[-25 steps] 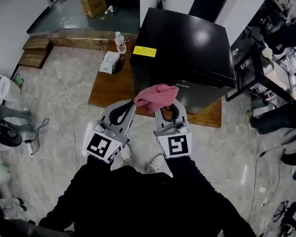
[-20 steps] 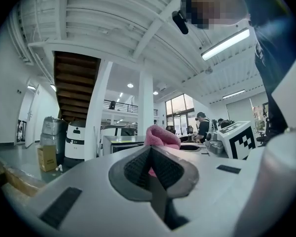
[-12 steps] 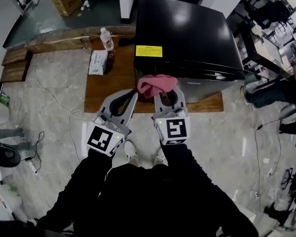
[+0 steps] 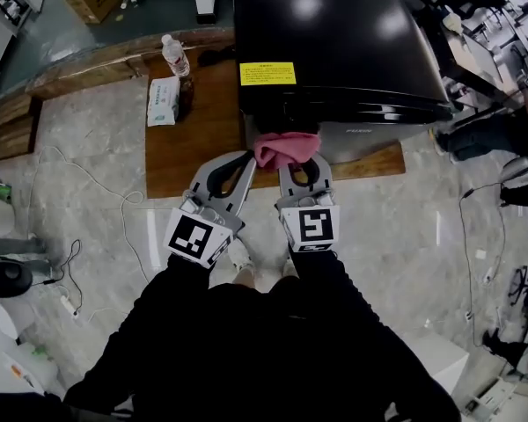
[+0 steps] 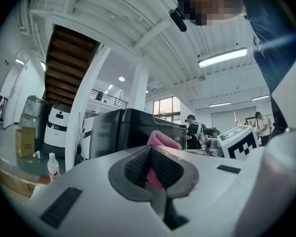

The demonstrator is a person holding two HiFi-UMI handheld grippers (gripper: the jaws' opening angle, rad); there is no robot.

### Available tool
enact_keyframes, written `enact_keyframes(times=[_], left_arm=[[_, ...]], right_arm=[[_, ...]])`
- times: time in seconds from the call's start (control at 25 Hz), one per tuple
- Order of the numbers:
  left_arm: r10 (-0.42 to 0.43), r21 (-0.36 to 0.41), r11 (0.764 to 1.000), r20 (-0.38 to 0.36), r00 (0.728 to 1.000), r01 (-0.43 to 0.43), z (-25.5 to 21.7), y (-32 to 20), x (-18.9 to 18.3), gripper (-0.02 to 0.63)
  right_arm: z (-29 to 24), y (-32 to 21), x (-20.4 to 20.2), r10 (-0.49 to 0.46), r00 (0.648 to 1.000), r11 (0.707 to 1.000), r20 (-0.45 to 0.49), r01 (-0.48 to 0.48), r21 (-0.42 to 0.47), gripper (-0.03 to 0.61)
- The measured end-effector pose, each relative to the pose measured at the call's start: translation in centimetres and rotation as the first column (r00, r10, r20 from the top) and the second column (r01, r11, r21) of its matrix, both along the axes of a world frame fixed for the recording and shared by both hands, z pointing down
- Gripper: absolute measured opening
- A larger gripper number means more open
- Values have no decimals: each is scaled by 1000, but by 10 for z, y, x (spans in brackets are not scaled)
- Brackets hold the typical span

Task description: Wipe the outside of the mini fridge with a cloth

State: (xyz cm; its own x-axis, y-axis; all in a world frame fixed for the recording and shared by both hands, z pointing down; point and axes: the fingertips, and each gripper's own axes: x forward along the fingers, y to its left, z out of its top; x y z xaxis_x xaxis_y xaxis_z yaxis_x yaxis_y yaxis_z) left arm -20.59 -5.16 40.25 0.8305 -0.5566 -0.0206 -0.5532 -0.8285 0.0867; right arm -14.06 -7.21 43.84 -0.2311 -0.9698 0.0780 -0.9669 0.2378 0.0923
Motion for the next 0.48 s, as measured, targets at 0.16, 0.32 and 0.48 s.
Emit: enact_keyframes(times=[0.16, 0.32, 0.48], left_arm=[[-3, -18, 1000, 7, 1000, 3, 33, -7, 4, 5], [-9, -47, 999, 37, 999, 11, 72, -11, 7, 5], [7, -96, 995, 66, 998, 0, 117, -16, 14, 5]], right_arm=[[34, -3, 1, 6, 1000, 1000, -24, -6, -29, 60], [79, -5, 5, 9, 1000, 995, 15, -7, -100, 60], [134, -9, 11, 19, 995, 979, 100, 2, -203, 60]])
